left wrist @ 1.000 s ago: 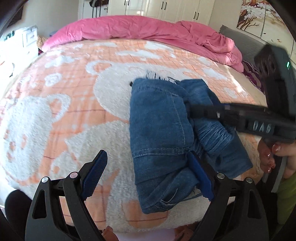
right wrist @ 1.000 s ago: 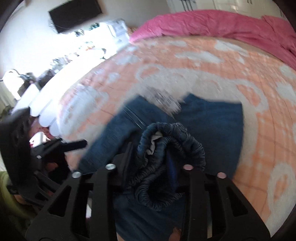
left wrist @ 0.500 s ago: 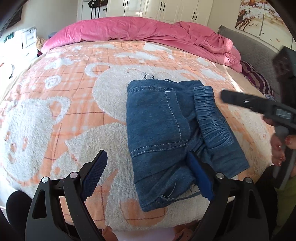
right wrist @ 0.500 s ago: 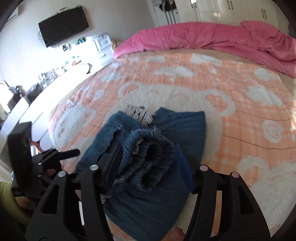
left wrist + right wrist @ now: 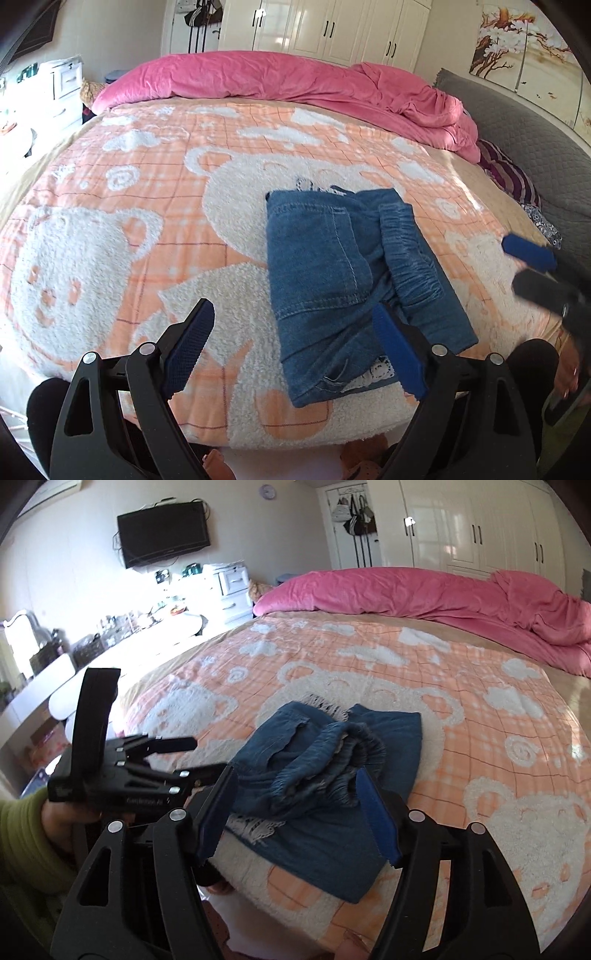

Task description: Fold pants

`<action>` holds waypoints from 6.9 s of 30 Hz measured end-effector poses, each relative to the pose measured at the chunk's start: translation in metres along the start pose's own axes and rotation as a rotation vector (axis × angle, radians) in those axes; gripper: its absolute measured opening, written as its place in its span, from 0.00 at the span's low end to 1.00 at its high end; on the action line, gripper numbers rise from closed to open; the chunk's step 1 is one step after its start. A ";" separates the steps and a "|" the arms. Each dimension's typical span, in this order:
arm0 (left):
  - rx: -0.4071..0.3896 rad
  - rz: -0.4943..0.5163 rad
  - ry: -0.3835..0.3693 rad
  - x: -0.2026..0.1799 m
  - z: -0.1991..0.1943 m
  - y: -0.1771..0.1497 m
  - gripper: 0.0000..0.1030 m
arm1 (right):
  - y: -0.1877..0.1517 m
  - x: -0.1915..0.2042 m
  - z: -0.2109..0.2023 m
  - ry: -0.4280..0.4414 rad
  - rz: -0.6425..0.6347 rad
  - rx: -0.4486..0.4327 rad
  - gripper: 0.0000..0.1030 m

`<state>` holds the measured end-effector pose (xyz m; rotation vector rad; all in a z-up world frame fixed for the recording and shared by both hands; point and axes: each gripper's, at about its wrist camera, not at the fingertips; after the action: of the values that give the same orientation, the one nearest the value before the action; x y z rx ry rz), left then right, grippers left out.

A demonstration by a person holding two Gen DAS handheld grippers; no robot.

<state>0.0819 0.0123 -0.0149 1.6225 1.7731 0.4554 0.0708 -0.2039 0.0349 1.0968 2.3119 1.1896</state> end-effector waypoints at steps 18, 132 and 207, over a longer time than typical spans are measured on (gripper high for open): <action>0.029 -0.023 0.012 0.009 0.013 -0.001 0.84 | -0.028 0.003 0.061 0.009 0.001 0.206 0.08; 0.022 -0.029 -0.141 -0.019 0.062 0.038 0.25 | 0.009 -0.054 0.083 -0.045 0.240 0.067 0.07; -0.053 -0.025 0.044 0.017 -0.002 -0.017 0.95 | -0.049 -0.049 0.049 -0.315 0.306 0.079 0.79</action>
<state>0.0677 0.0269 -0.0291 1.5627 1.7970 0.5256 0.1076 -0.2310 -0.0364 1.5859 2.0140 0.9446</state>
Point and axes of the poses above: each gripper's, at about its wrist camera, not at the fingertips, and z roughly the way its jaws point, x to its left, y to its top, and after that the axes turned 7 degrees about -z, right-handed
